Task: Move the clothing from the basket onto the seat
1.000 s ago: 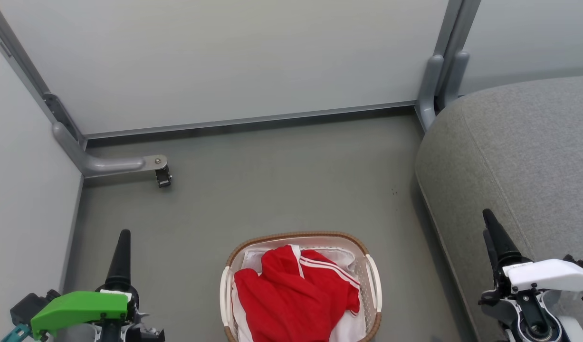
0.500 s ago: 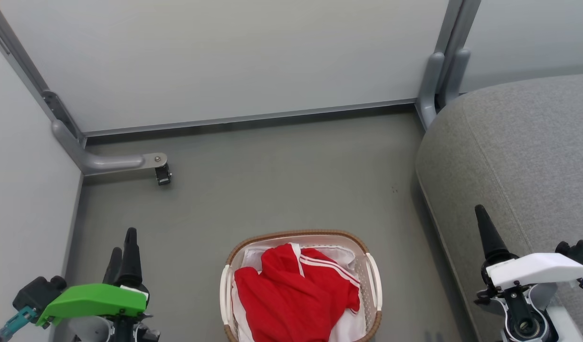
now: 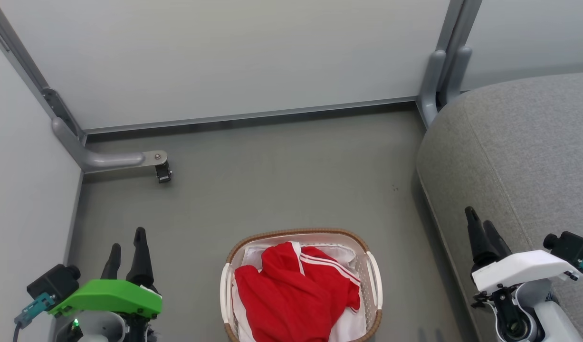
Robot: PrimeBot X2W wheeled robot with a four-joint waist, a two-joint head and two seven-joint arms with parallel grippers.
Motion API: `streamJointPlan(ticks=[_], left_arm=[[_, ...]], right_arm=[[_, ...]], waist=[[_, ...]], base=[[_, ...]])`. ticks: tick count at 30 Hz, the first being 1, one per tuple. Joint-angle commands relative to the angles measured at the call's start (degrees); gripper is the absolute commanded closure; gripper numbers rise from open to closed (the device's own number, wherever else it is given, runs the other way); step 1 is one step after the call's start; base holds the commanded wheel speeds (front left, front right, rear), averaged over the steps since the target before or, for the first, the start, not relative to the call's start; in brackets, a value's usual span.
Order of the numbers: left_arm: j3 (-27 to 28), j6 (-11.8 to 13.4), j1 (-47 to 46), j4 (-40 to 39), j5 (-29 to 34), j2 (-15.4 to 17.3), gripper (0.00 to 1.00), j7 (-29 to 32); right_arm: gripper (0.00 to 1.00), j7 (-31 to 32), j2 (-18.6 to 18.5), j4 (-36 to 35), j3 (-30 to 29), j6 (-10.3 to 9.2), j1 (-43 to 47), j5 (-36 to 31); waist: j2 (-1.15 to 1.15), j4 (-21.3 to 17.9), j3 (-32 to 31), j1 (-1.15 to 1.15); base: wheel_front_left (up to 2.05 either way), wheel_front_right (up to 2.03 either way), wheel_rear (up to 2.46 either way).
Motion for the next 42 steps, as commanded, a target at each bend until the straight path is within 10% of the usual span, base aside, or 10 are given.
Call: streamJointPlan(ticks=[1, 42], left_arm=[[-0.4, 0.5, -1.4, -0.3, 2.1, 0.9, 0.00, -0.6], [-6.4, 5.6, 0.5, 0.2, 26.9, 2.7, 0.00, -6.9]], right_arm=[[0.00, -0.6, -0.7, -0.1, 0.3, 0.02, -1.3, -2.1], [0.00, -7.0, -1.9, 5.6, 5.6, 0.02, -1.9, -26.8]], waist=[[0.00, 0.0, 0.0, 0.00], [0.00, 0.3, 0.0, 0.00]], base=[[0.00, 0.00, 0.00], [0.00, 0.00, 0.00]])
